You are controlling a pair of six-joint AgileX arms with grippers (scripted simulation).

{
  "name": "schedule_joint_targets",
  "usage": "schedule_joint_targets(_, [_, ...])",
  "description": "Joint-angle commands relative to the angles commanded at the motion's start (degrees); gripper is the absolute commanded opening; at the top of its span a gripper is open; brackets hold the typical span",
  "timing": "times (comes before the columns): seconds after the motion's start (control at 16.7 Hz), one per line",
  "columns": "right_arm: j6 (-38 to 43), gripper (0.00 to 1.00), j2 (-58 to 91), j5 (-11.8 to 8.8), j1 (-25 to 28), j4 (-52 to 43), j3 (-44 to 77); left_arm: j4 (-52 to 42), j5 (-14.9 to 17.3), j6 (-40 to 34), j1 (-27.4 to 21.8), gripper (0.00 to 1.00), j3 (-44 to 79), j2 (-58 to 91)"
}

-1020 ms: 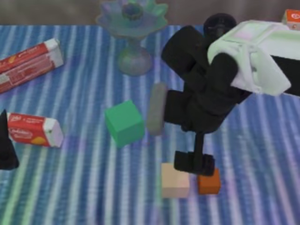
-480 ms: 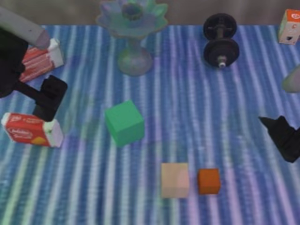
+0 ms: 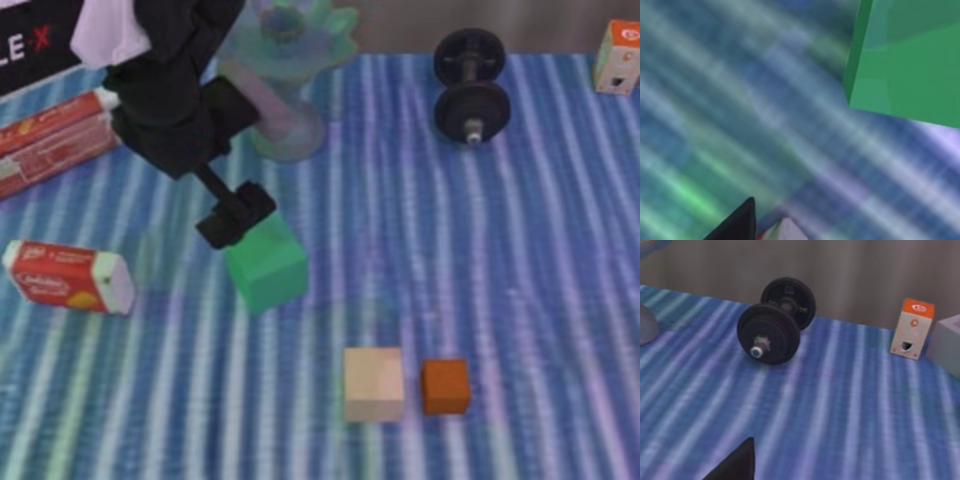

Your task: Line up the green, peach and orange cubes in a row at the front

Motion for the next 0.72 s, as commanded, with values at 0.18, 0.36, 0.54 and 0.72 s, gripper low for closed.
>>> schedule_joint_targets(0.18, [3.90,1.00,-9.59,1.06,-3.49,5.23,-7.59,-5.36,-0.16,2.89,-2.41,1.00,9.86,9.96])
schedule_joint_targets(0.36, [6.24,1.00,-15.41,1.82,-5.41,8.32,-11.84,-8.24,-0.35,4.57,-3.80,1.00,15.73,15.93])
schedule_joint_targets(0.54, [6.68,1.00,-16.45,1.97,-5.75,8.87,-12.57,-8.77,-0.41,4.89,-4.07,1.00,16.86,17.12])
schedule_joint_targets(0.72, [6.68,1.00,-16.45,1.97,-5.75,8.87,-12.57,-8.65,-0.40,4.82,-3.77,1.00,16.71,17.01])
